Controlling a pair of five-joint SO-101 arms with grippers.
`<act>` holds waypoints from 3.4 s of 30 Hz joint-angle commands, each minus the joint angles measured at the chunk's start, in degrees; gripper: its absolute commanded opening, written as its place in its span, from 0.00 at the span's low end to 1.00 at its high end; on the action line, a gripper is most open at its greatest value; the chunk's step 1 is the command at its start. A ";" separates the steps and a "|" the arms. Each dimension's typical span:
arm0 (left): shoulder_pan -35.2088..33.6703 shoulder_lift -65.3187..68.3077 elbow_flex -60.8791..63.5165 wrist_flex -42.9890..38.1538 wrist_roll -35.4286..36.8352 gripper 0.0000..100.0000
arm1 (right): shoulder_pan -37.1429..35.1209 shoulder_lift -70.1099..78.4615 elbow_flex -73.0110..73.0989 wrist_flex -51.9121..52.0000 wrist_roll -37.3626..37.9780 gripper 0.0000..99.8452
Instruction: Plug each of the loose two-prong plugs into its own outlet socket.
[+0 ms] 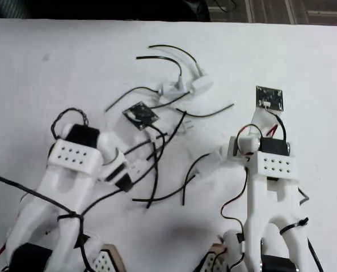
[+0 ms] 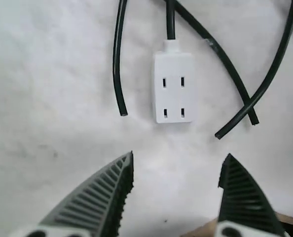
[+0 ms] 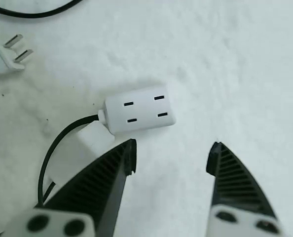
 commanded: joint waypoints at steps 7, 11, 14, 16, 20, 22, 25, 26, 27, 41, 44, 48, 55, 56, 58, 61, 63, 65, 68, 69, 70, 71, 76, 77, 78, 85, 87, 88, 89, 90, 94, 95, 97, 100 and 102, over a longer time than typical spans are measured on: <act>2.51 -1.80 10.37 -15.56 0.79 0.33 | -2.24 -1.45 -0.79 -0.31 0.00 0.23; 3.38 -1.71 10.55 -17.32 0.88 0.33 | -2.24 -1.54 -0.62 -0.31 0.00 0.23; 3.30 -1.71 10.64 -18.90 0.79 0.33 | -2.24 -1.54 -0.62 -0.31 0.00 0.23; 3.47 -1.71 10.73 -19.08 0.53 0.33 | -2.24 -1.54 -0.62 -0.31 0.00 0.23; 4.09 -1.63 10.90 -19.08 0.53 0.33 | -2.24 -1.54 -0.62 -0.31 0.00 0.23; 4.97 -0.40 10.90 -18.99 0.70 0.31 | -2.24 -1.54 -0.62 -0.31 0.00 0.23; 6.37 5.67 9.93 -20.31 0.44 0.30 | -2.15 -1.54 -0.62 -0.31 0.00 0.23; 6.64 8.31 9.41 -21.10 0.44 0.30 | -2.15 -1.54 -0.62 -0.31 0.00 0.23; 6.64 10.86 8.79 -21.63 0.35 0.29 | -2.15 -1.54 -0.62 -0.31 0.00 0.23; 10.07 12.70 8.70 -21.36 -8.26 0.19 | -1.98 -1.45 -0.62 -0.31 0.00 0.23; 9.63 9.45 11.25 -21.98 -12.22 0.19 | -2.07 -1.45 -0.62 -0.31 0.00 0.23; 8.13 6.02 13.54 -24.09 -10.20 0.24 | -2.07 -1.45 -0.62 -0.40 0.00 0.23; 0.66 3.21 13.98 -26.11 -5.19 0.33 | -2.24 -1.54 -0.62 -0.40 0.00 0.23; 0.48 3.03 13.98 -26.11 -4.75 0.33 | -2.24 -1.54 -0.62 -0.40 0.00 0.23; 0.40 2.86 13.98 -26.02 -3.43 0.33 | -2.24 -1.54 -0.62 -0.40 0.00 0.23; -0.31 2.68 13.63 -24.88 -2.37 0.33 | -2.24 -1.80 -0.62 -0.40 0.00 0.23; -1.54 1.19 12.92 -23.03 -0.97 0.33 | -2.24 -1.89 -1.14 -0.48 0.09 0.23; -3.56 -2.59 12.31 -20.04 0.35 0.33 | -2.24 -1.89 -2.99 -0.31 0.44 0.23; -6.81 -10.33 12.75 -16.18 2.46 0.33 | -2.59 -1.27 -6.33 0.75 7.21 0.23; -8.13 -12.79 12.92 -14.33 3.43 0.33 | -3.38 -1.27 -7.65 1.80 10.11 0.23; -9.63 -15.43 13.45 -12.66 4.31 0.33 | -4.26 -1.27 -8.88 3.21 13.01 0.23; -11.30 -17.98 14.07 -11.16 4.84 0.33 | -5.32 -1.19 -10.29 4.62 15.30 0.23; -24.48 -29.14 20.66 -10.99 4.84 0.33 | -12.70 0.66 -17.67 11.30 25.14 0.23; -27.47 -31.16 22.59 -11.96 4.84 0.33 | -13.93 2.24 -19.34 12.44 26.64 0.23; -30.02 -33.01 24.53 -12.92 4.84 0.33 | -14.99 4.18 -21.01 13.32 27.69 0.23; -35.30 -44.26 37.19 -16.62 4.84 0.33 | -21.49 21.14 -31.56 13.76 28.48 0.23; -35.47 -46.64 37.89 -16.35 4.84 0.33 | -22.81 25.98 -35.52 13.76 28.40 0.23; -35.47 -47.43 38.15 -16.26 4.84 0.33 | -23.25 28.44 -37.63 13.76 28.31 0.23; -35.47 -48.13 38.68 -16.26 4.92 0.33 | -23.60 30.81 -39.65 13.76 28.31 0.23; -35.47 -48.57 39.03 -16.26 4.84 0.33 | -23.87 33.27 -41.76 13.76 28.48 0.23; -35.47 -49.01 39.30 -16.35 4.84 0.33 | -24.04 42.51 -50.55 14.11 37.10 0.23; -35.56 -49.01 39.30 -16.35 4.84 0.33 | -23.96 44.53 -52.22 14.20 41.49 0.23; -35.56 -49.01 39.30 -16.35 4.84 0.33 | -23.78 47.78 -54.42 14.20 48.53 0.23; -35.56 -49.01 39.38 -16.26 4.84 0.33 | -23.87 50.86 -55.30 14.20 55.21 0.23; -35.56 -49.19 40.09 -16.62 4.75 0.33 | -24.04 52.18 -55.30 14.20 58.55 0.23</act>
